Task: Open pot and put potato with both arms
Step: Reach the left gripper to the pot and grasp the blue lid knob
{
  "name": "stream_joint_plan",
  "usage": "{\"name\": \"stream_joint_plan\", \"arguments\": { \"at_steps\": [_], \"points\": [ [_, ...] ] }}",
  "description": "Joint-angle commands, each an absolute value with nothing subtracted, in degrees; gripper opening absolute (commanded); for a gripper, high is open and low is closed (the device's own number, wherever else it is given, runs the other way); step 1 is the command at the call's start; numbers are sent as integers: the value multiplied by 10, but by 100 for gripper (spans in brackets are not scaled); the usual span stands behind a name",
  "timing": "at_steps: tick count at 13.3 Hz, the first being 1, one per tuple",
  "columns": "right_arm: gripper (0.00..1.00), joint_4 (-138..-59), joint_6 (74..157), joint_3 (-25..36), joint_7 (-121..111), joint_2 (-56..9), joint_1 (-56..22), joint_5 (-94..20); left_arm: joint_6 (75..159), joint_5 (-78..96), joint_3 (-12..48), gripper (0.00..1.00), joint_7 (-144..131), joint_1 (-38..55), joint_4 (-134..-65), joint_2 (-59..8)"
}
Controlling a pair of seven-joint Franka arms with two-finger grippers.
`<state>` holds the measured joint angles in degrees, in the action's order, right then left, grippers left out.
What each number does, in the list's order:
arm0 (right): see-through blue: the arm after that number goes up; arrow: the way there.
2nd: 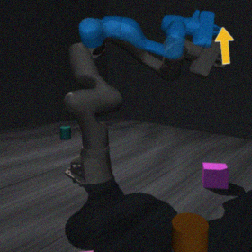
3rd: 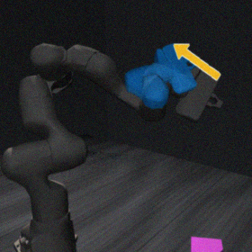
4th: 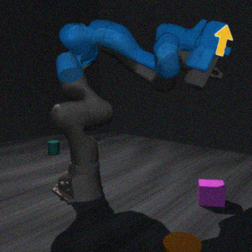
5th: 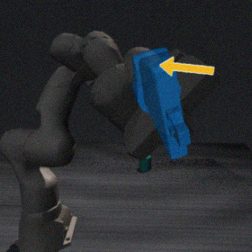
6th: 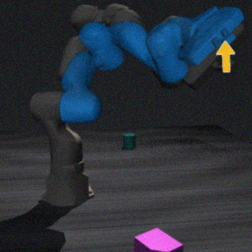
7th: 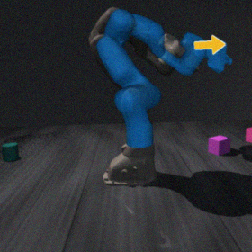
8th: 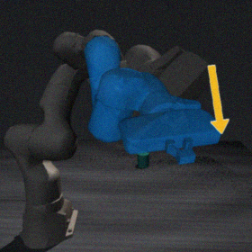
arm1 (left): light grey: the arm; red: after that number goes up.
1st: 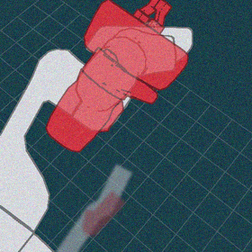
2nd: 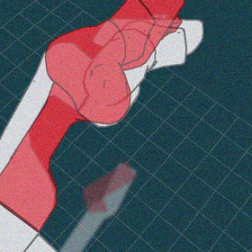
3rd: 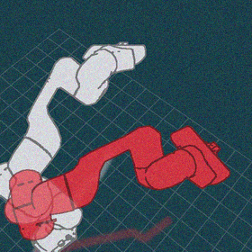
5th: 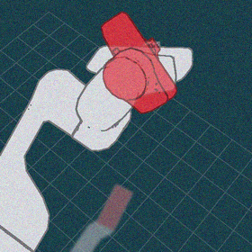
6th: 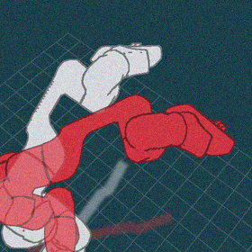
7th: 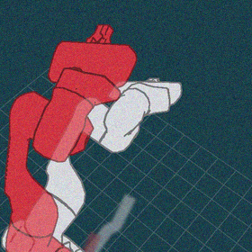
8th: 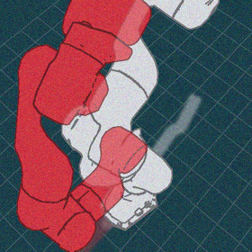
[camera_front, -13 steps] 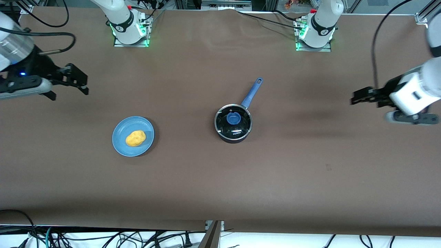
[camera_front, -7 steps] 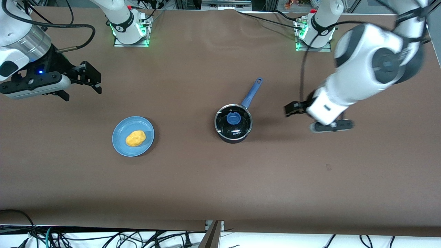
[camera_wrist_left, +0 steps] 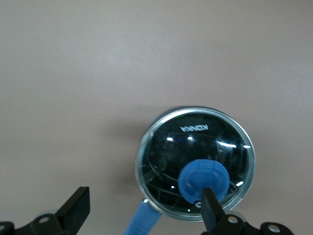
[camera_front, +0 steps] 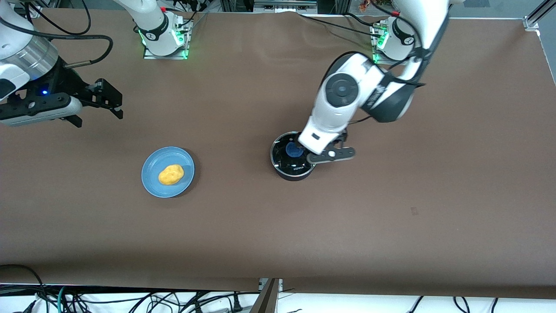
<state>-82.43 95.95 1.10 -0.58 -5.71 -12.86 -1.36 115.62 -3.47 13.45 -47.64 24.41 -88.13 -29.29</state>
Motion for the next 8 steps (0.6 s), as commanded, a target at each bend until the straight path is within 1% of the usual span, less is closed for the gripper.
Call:
{"name": "stream_joint_plan", "arguments": {
  "at_steps": [1,3,8],
  "points": [
    [100,-822,952,11,-11,-55,-126,-14,1193,-51,128,100,-527,276,-860,-324],
    [99,-822,952,11,-11,-55,-126,-13,1236,-55,125,100,-541,286,-860,-346],
    [100,-823,949,11,-5,-55,-126,-13,1238,-117,127,100,-558,301,-862,-355]
  ]
}}
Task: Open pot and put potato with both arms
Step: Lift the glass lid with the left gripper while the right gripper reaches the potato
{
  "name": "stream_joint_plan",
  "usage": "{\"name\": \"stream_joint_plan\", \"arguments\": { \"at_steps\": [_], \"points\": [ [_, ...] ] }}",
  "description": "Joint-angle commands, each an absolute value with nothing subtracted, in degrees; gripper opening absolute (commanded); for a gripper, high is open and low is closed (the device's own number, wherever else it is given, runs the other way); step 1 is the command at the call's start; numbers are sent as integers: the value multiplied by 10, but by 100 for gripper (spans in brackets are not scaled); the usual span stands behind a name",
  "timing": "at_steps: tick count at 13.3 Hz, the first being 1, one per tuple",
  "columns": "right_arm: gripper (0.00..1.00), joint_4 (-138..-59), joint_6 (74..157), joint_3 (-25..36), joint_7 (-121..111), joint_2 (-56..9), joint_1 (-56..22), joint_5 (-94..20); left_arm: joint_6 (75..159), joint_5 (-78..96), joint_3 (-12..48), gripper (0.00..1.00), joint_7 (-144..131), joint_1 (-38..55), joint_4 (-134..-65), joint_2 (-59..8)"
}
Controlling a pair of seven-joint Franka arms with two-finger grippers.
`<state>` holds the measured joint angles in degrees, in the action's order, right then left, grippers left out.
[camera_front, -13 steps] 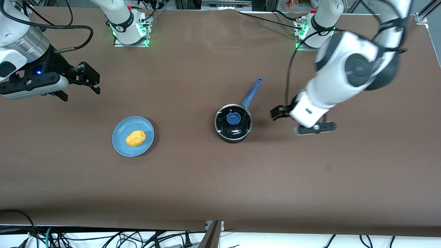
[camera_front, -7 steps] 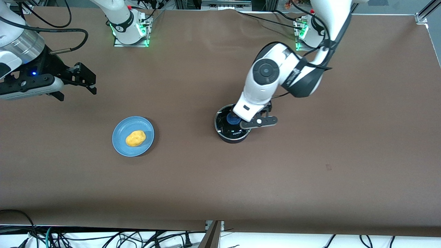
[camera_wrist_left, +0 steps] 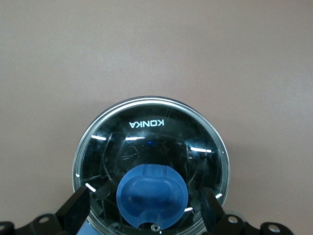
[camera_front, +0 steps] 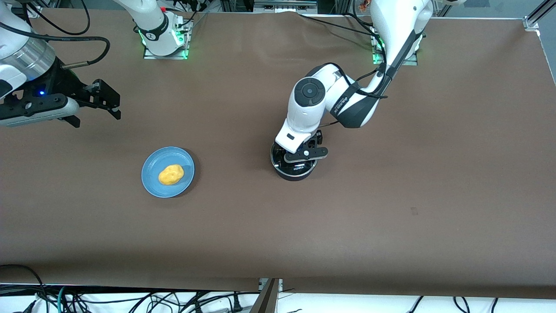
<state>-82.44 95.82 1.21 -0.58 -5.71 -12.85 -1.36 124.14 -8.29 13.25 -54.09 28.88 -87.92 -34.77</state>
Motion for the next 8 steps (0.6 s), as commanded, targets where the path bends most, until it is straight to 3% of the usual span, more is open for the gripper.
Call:
{"name": "stream_joint_plan", "arguments": {
  "at_steps": [1,8],
  "points": [
    [100,-824,938,12,-4,-58,-122,-13,1238,-118,127,100,-558,302,-862,-360],
    [100,-824,943,17,-5,-74,-104,-13,1265,-113,127,100,-569,308,-861,-384]
  ]
}}
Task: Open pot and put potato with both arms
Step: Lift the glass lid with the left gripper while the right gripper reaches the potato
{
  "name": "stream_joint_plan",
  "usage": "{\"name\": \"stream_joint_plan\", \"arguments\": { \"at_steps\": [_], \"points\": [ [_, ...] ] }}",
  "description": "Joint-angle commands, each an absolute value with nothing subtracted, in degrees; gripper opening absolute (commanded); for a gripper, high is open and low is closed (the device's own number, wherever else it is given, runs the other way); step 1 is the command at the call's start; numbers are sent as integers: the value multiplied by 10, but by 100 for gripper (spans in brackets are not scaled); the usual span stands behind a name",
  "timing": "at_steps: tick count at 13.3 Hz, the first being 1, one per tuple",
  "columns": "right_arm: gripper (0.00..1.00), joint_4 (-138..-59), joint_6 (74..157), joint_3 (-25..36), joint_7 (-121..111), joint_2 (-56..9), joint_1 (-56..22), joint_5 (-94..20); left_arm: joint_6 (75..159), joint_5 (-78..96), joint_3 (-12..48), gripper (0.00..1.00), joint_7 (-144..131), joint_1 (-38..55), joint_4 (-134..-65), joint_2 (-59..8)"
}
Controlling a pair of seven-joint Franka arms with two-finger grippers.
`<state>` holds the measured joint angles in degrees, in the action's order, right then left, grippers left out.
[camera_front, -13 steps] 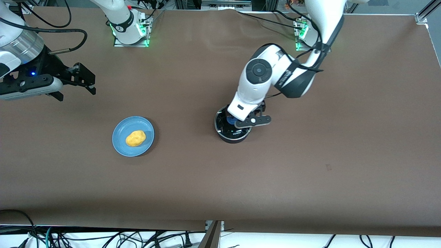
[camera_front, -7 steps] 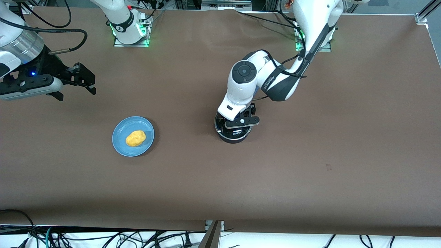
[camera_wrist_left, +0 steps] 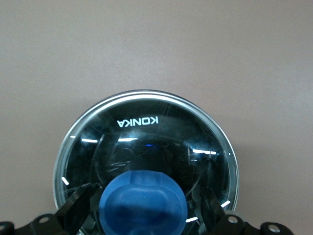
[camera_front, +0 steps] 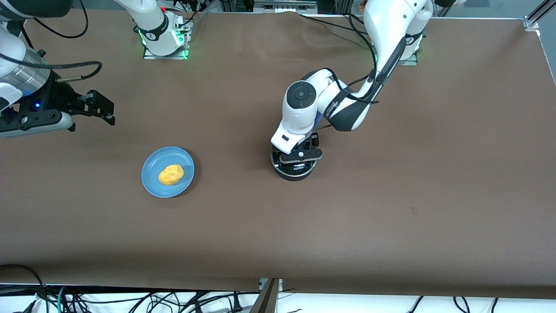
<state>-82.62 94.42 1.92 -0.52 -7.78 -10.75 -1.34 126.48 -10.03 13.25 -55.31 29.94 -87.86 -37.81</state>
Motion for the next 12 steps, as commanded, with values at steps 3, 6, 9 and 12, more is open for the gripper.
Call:
{"name": "stream_joint_plan", "arguments": {
  "at_steps": [3,6,9,12],
  "points": [
    [100,-829,934,16,-11,-109,-106,-10,1258,-112,127,100,-570,307,-861,-376],
    [100,-848,925,17,-10,-162,-99,-10,1257,-112,126,97,-570,305,-867,-372],
    [100,-891,1017,17,8,-205,-97,-11,1251,-112,126,97,-563,301,-877,-366],
    [99,-960,1136,16,110,-230,-103,-11,1247,-112,127,76,-559,298,-882,-354]
  ]
}}
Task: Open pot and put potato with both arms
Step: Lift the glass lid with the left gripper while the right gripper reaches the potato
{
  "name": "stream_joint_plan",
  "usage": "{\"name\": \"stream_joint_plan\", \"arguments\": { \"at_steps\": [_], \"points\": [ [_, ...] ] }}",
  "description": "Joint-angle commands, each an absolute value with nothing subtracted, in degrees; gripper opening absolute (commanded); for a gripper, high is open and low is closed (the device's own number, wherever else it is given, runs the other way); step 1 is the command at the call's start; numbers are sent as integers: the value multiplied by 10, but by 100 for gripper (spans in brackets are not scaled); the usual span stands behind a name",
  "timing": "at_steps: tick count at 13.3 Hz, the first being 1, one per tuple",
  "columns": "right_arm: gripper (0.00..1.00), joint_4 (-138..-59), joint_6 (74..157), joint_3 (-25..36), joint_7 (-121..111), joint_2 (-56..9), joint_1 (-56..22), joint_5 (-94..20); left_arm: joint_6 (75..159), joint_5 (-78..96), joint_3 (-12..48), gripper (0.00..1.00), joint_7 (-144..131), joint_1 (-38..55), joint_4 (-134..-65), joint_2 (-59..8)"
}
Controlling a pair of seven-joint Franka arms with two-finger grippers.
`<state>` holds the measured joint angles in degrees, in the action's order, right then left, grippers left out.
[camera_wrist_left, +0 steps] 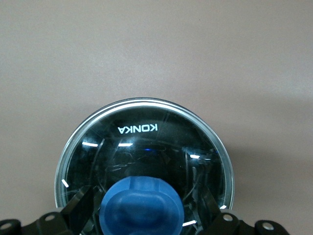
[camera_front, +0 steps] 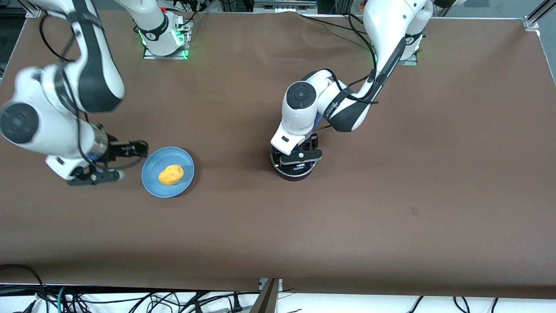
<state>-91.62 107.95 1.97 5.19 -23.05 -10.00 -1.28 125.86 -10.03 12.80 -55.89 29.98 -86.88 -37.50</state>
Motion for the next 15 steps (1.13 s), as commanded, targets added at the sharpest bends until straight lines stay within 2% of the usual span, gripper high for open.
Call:
{"name": "stream_joint_plan", "arguments": {
  "at_steps": [1,2,5,9,15],
  "points": [
    [99,-977,1167,15,148,-244,-105,-11,1247,-112,127,68,-559,297,-885,-352],
    [99,-990,1192,15,192,-258,-107,-12,1246,-111,127,52,-560,297,-886,-352],
    [99,-1026,1250,13,275,-282,-113,-13,1246,-112,127,51,-559,297,-893,-351],
    [99,-1027,1299,12,310,-318,-122,-15,1241,-110,129,49,-560,297,-892,-332],
    [99,-1033,1336,12,310,-345,-123,-15,1161,-51,129,46,-458,259,-893,-262]
  ]
}}
